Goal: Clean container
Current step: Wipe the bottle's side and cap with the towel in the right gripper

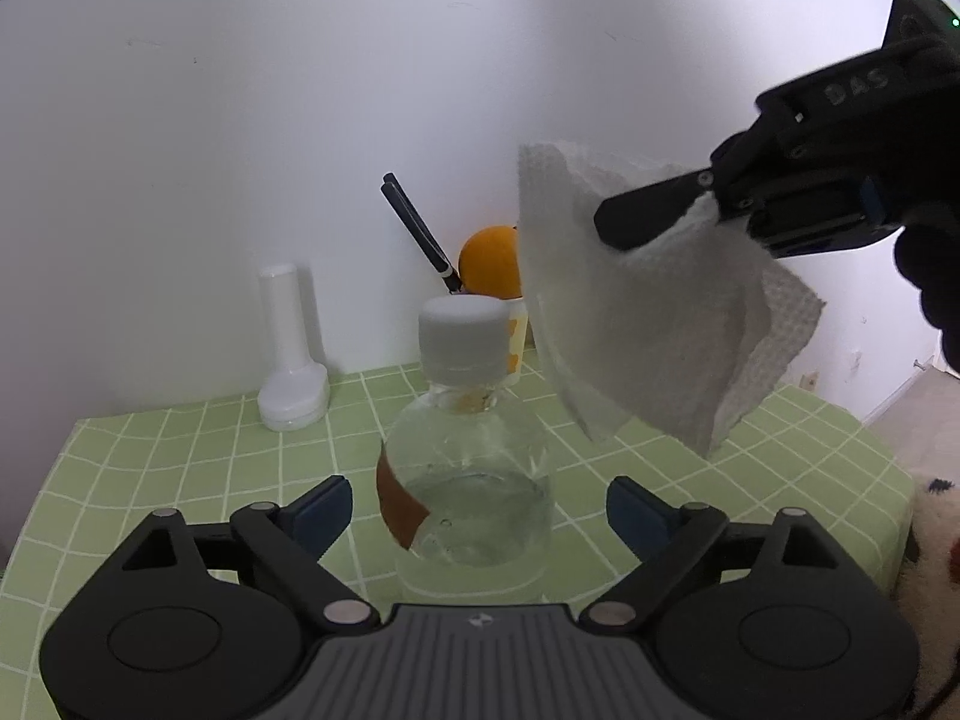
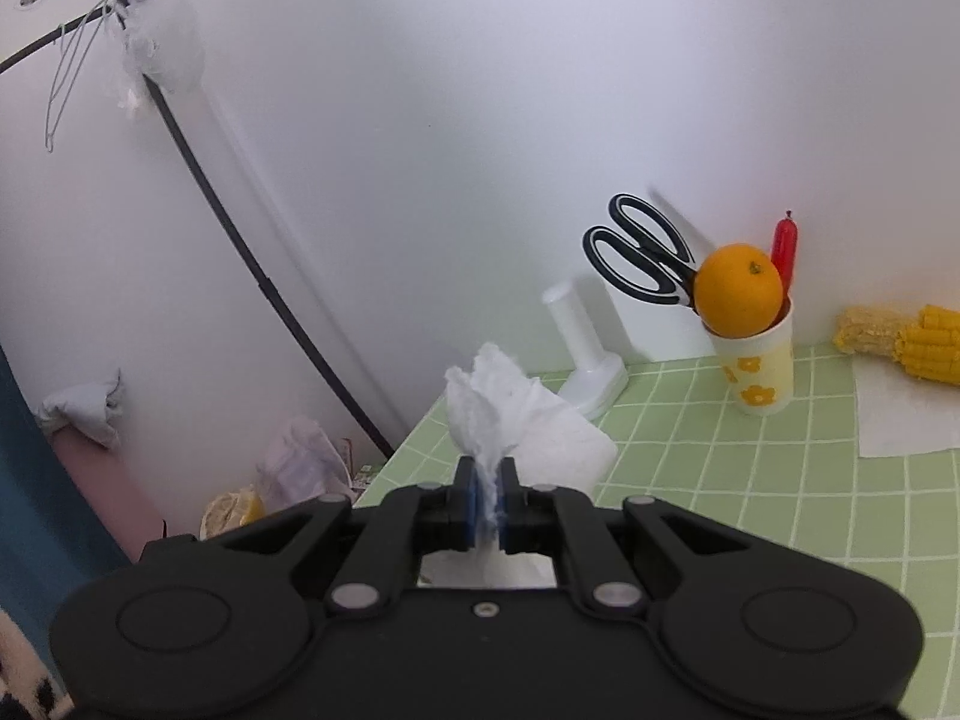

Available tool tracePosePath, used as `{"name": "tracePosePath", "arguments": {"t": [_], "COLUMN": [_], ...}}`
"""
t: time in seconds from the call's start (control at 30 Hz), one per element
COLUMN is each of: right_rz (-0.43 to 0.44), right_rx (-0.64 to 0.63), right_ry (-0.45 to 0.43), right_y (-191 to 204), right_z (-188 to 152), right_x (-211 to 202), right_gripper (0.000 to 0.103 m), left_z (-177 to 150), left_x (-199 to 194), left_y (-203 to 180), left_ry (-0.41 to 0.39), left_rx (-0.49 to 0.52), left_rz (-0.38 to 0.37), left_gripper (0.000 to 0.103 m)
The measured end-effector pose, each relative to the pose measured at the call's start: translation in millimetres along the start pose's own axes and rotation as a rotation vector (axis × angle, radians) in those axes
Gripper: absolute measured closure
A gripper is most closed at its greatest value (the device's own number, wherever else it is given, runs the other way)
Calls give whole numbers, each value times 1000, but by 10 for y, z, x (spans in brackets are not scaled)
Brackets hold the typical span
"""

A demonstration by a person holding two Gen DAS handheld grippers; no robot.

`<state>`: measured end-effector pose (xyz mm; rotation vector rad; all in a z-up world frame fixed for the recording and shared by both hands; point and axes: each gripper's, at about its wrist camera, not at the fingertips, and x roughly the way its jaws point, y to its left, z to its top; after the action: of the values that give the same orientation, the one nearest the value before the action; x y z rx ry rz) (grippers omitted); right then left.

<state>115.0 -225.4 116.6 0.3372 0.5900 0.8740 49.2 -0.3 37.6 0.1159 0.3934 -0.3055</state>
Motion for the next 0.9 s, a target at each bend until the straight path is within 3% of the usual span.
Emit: {"name": "tracePosePath", "arguments": {"t": [0.17, 0.3, 0.6, 0.9], "right_rz": [75, 108, 126, 121], "right_rx": [-9, -52, -114, -147], "right_ry": [59, 115, 213, 172], "right_y": [73, 175, 307, 458], "right_z": [-81, -150, -282, -191], "right_x": [83, 194, 560, 733], "right_gripper": [97, 97, 97, 97], "left_z": [-11, -19, -45, -66], "left_x": [71, 116, 99, 101], "left_y": [-8, 1, -23, -24], "left_ry": [7, 14, 7, 3], "left_rx": [17, 16, 1, -3], "left_rz": [8, 22, 41, 47], "left_gripper": [16, 41, 42, 42]}}
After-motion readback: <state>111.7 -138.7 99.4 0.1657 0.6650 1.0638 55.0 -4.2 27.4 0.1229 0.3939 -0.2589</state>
